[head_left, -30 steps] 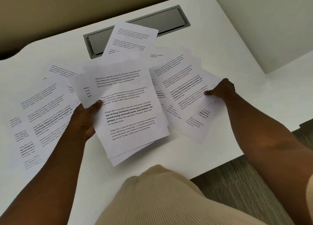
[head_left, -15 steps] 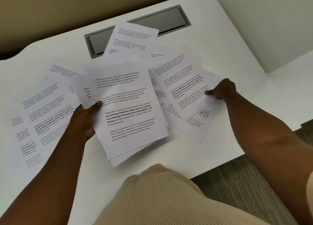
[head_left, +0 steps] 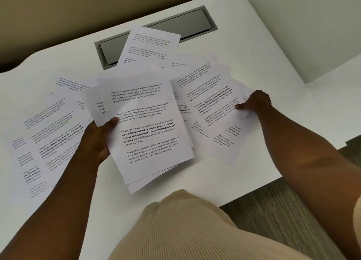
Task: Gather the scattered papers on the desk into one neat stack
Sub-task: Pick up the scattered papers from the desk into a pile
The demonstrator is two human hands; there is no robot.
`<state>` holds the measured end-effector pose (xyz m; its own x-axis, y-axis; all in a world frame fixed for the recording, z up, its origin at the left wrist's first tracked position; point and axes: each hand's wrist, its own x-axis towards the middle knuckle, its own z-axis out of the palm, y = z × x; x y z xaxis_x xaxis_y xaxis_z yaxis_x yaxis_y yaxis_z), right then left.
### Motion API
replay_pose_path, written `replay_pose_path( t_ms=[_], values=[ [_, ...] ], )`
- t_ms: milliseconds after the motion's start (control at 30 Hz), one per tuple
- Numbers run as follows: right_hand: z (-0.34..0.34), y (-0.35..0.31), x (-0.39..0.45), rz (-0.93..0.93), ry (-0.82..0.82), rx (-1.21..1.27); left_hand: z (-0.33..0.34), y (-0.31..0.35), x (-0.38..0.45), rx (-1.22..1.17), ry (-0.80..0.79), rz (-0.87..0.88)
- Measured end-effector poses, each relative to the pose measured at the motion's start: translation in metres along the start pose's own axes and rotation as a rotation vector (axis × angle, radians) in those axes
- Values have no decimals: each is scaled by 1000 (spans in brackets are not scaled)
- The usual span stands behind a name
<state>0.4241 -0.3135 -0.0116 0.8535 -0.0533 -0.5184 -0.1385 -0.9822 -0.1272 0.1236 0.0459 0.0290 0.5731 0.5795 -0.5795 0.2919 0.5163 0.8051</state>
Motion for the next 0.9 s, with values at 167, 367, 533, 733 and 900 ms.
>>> replay_pose_path(
  t_ms=[167,367,533,733,900],
  values=[
    [-1,-5,-4,-24,4,-23,-3,-2,0,5,5,-5],
    [2,-15,-5,-56,4,174,-4,0,-2,-9,9,-17],
    [-1,-27,-17,-358,160,143,-7,4,1,-12,-5,-3],
    [-27,-44,-49,-507,355,572,-14,4,2,-16,-21,5],
    [-43,-55,-85,-522,56,1149,-17,1,1,-61,-20,5]
  ],
)
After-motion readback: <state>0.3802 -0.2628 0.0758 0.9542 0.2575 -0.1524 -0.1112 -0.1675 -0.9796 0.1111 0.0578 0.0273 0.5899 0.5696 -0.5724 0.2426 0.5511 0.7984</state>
